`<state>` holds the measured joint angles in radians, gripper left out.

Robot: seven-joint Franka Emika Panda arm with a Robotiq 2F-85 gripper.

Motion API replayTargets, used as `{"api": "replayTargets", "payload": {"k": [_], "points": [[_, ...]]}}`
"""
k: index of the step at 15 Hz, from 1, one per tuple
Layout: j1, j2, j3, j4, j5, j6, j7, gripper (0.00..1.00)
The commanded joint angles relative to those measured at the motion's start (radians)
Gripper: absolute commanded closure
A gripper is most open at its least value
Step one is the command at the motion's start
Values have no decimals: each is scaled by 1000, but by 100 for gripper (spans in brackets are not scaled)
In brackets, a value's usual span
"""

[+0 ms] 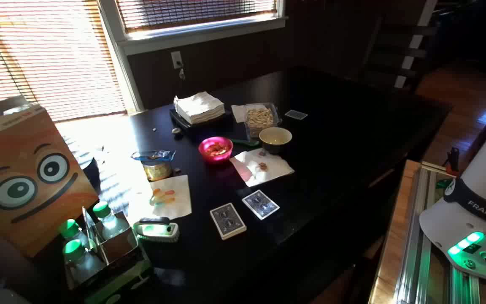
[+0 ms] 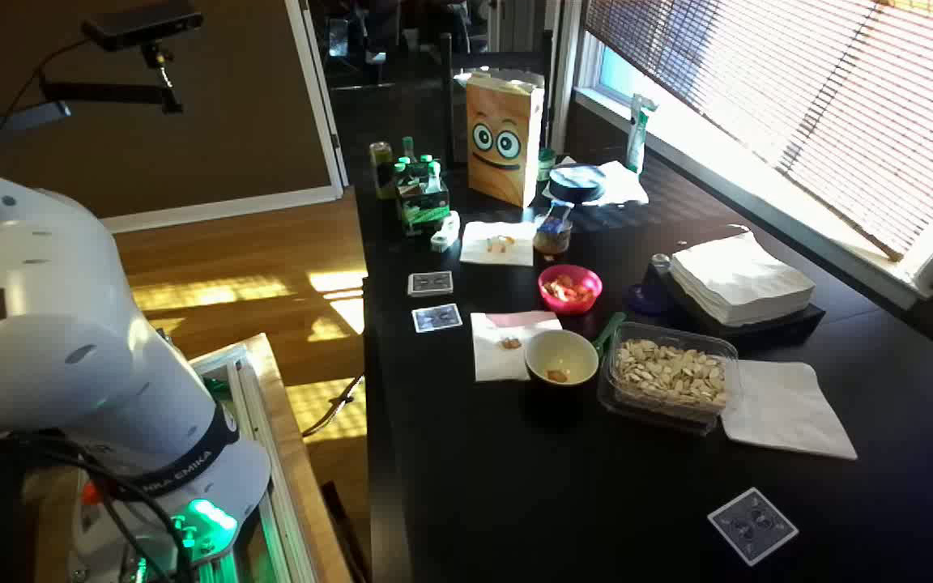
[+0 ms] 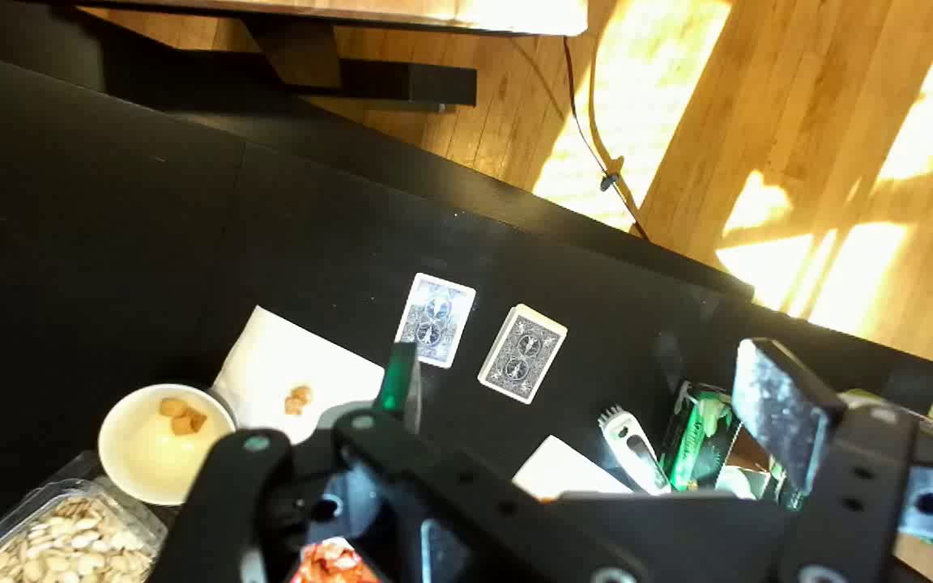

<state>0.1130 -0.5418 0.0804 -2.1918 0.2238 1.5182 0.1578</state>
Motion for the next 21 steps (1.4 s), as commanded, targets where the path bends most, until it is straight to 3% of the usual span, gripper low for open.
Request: {"api": "replayTargets", "payload": {"k": [1,10,15,18,21], "points": [[-18,1,13,4,6,-5,-7,0],[-8,21,19,12,19,-3,-13,0],[25,149,128,79,21,10,69,0],[37,217,193,95,3,85,144,0],[41,268,236,81,-21,250,238,0]]}}
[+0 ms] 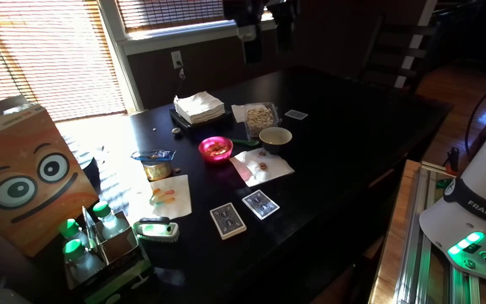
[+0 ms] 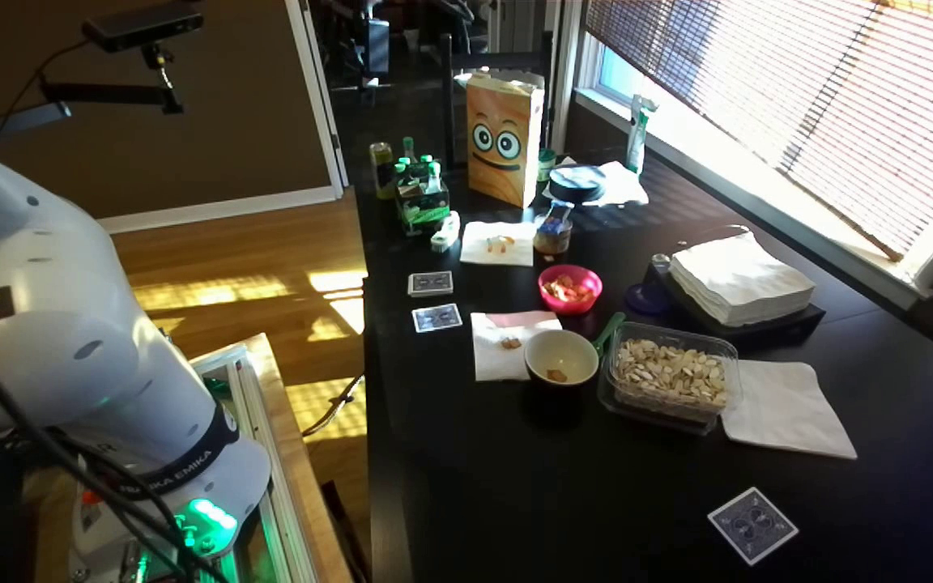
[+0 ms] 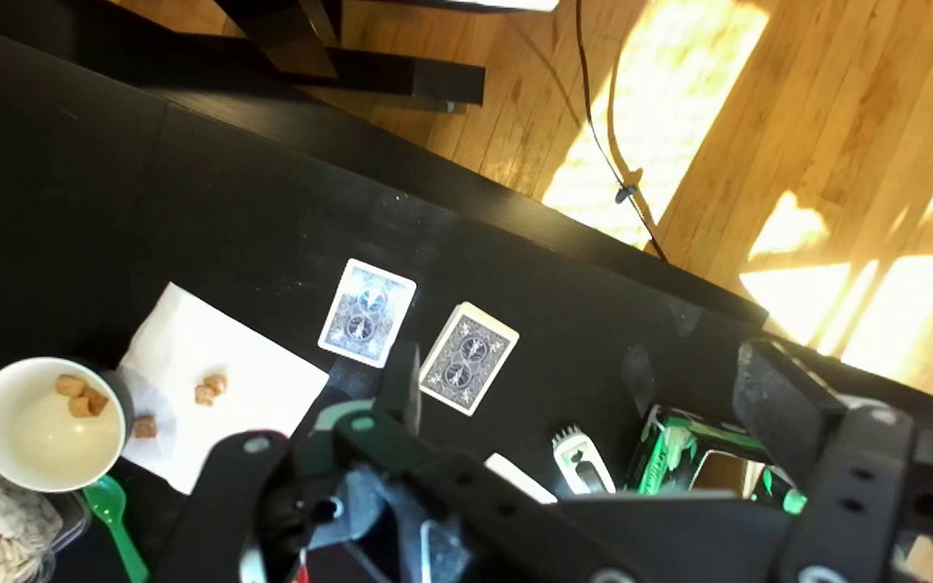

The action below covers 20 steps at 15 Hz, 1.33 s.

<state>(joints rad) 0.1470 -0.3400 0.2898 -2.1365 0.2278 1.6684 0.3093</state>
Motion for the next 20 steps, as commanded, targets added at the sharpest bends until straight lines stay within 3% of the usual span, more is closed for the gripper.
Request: {"api": "replayTargets", "payload": {"k": [1,5,7,8,11,12,19,20], "points": [[7,88,37,26,-23,140,136,0],[5,155,68,16,-105,238,315,0],[10,209,71,28,-161,233,393,0],[15,237,71,36,-195,235,411,0],[36,308,61,62,-306,384,403,0],[43,249,42,9,-244,339,374,0],[54,300,37,49,-280,383,377,0],[53,316,33,54,-275,349,435,0]]}}
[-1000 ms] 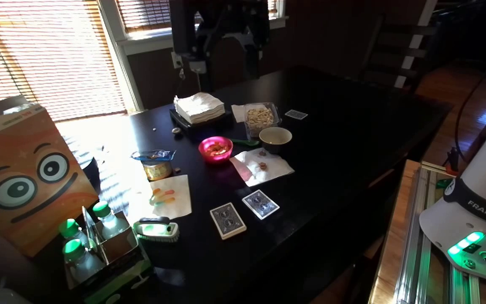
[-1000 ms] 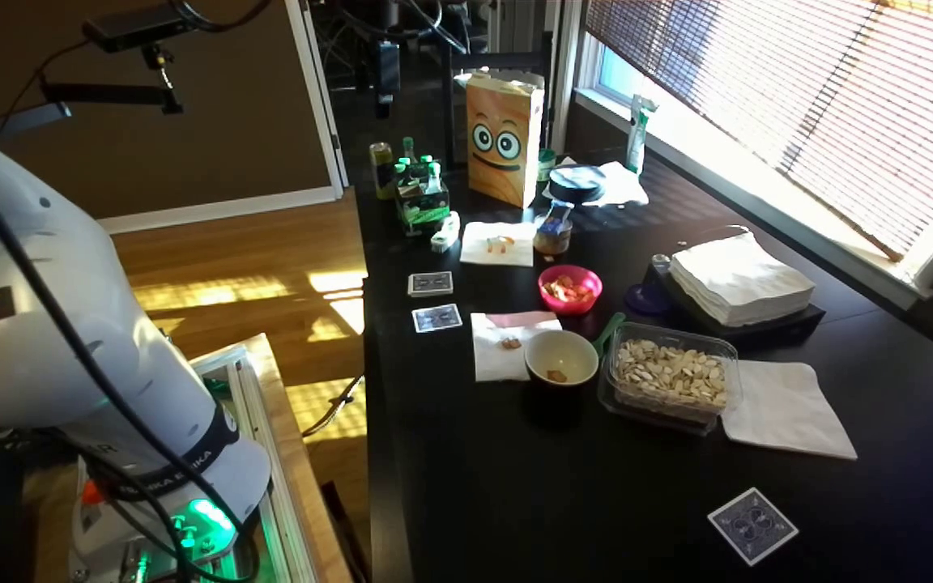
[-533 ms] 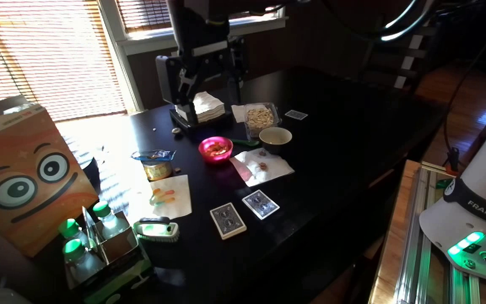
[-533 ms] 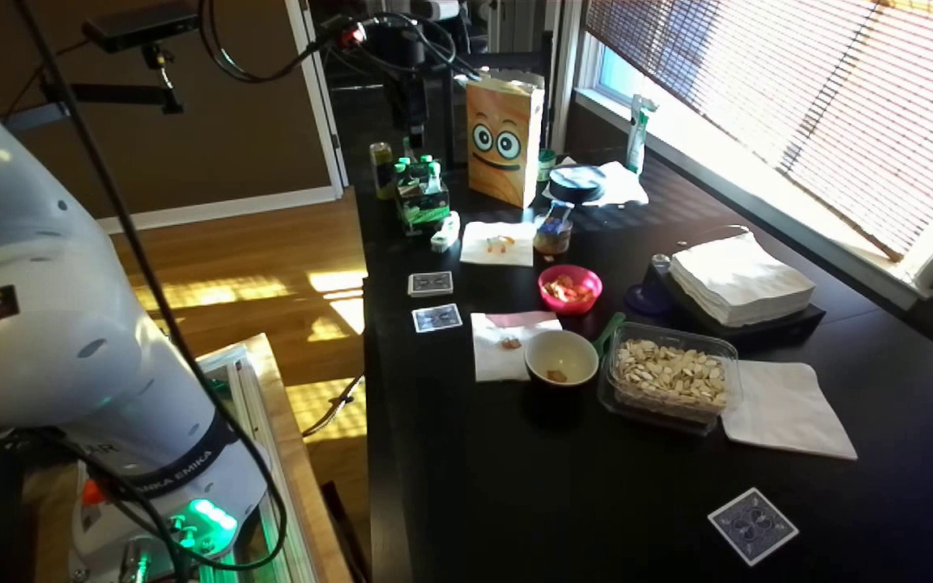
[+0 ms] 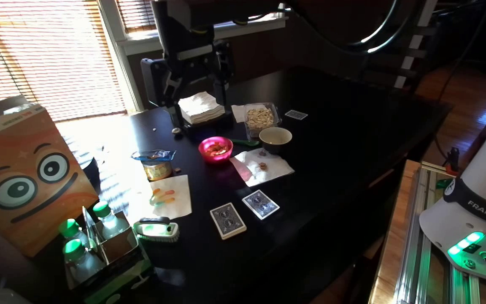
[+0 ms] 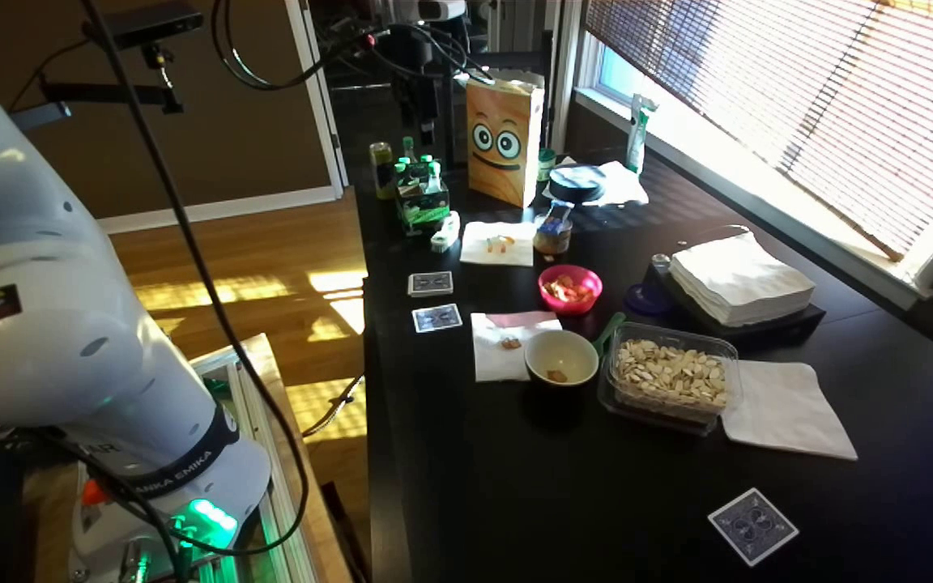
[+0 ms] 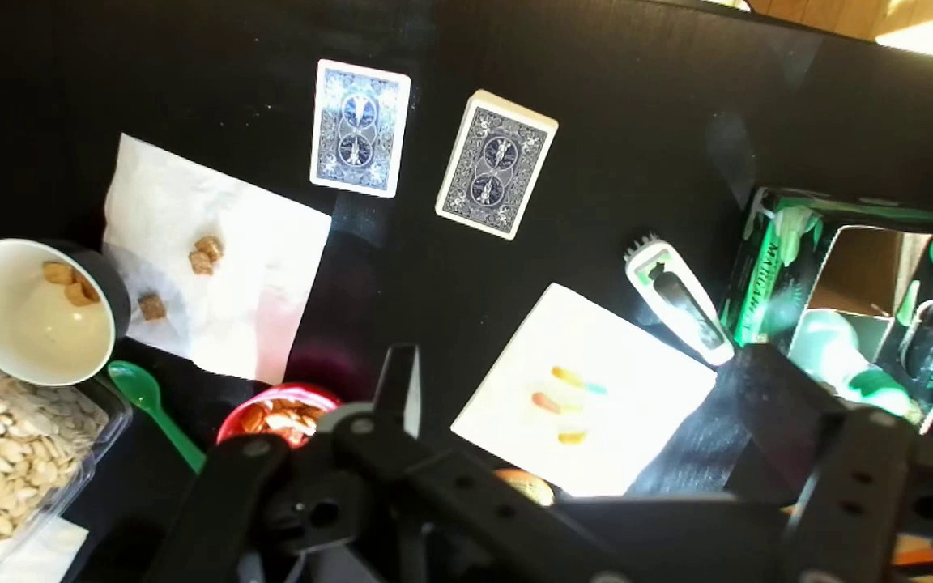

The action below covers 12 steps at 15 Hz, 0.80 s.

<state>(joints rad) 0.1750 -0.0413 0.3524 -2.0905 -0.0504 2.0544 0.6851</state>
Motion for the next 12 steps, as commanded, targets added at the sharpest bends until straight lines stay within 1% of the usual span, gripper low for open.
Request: {"api": "replayTargets", "payload": {"k": [1,3,5,6,7,10,12], "points": [[30,28,-32,-2,8,-22,85,0],[38,33,-37,-42,-10,73,168,0],[49,62,-38,-58,-7,117,215,0],[56,84,-38,-75,-29,169,245,0],[62,99,-41,-83,-28,192,260,0],[83,155,-58,-116,-88,278,319,0],[99,197,-75,-131,-105,321,340,0]]}}
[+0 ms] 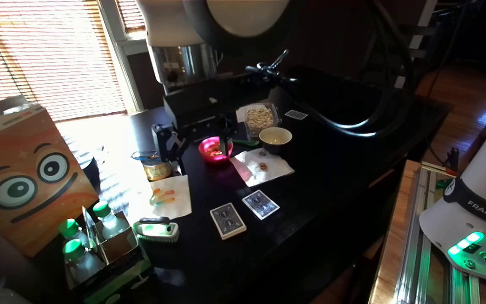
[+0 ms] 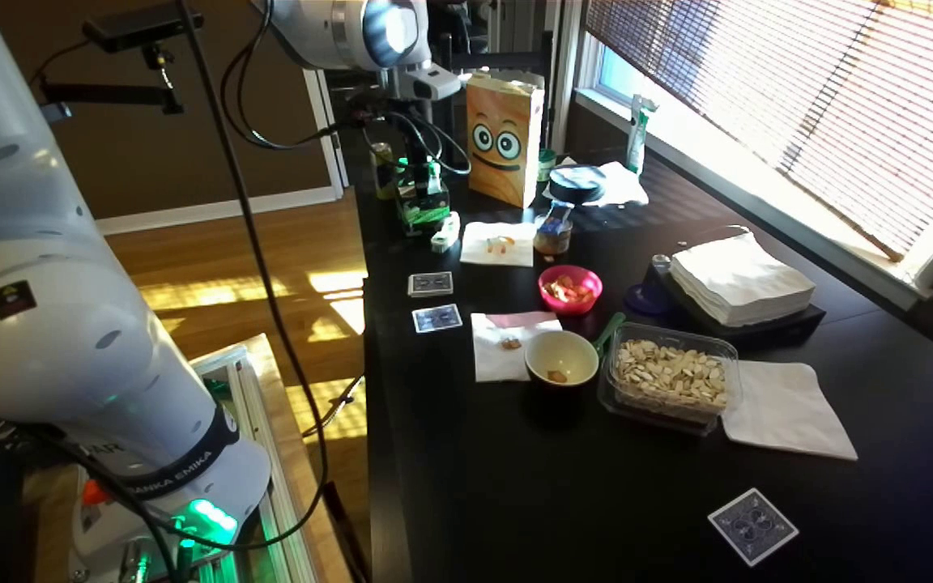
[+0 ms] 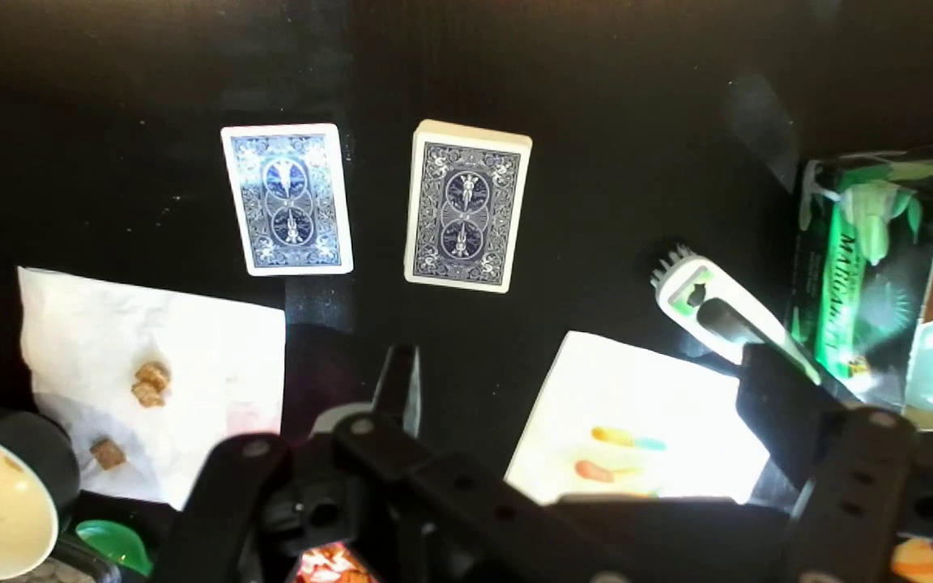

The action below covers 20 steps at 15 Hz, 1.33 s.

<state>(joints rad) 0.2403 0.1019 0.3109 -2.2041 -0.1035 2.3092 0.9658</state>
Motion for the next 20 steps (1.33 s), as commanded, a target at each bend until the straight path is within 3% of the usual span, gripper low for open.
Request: {"api": "replayTargets", "payload": {"k": [1,12,20], "points": [[39,70,-44,-26,-57,84,66,0],[99,274,-161,-21,-15,241,106,0],[122,355,-186,-17,35,312,139,0]]}}
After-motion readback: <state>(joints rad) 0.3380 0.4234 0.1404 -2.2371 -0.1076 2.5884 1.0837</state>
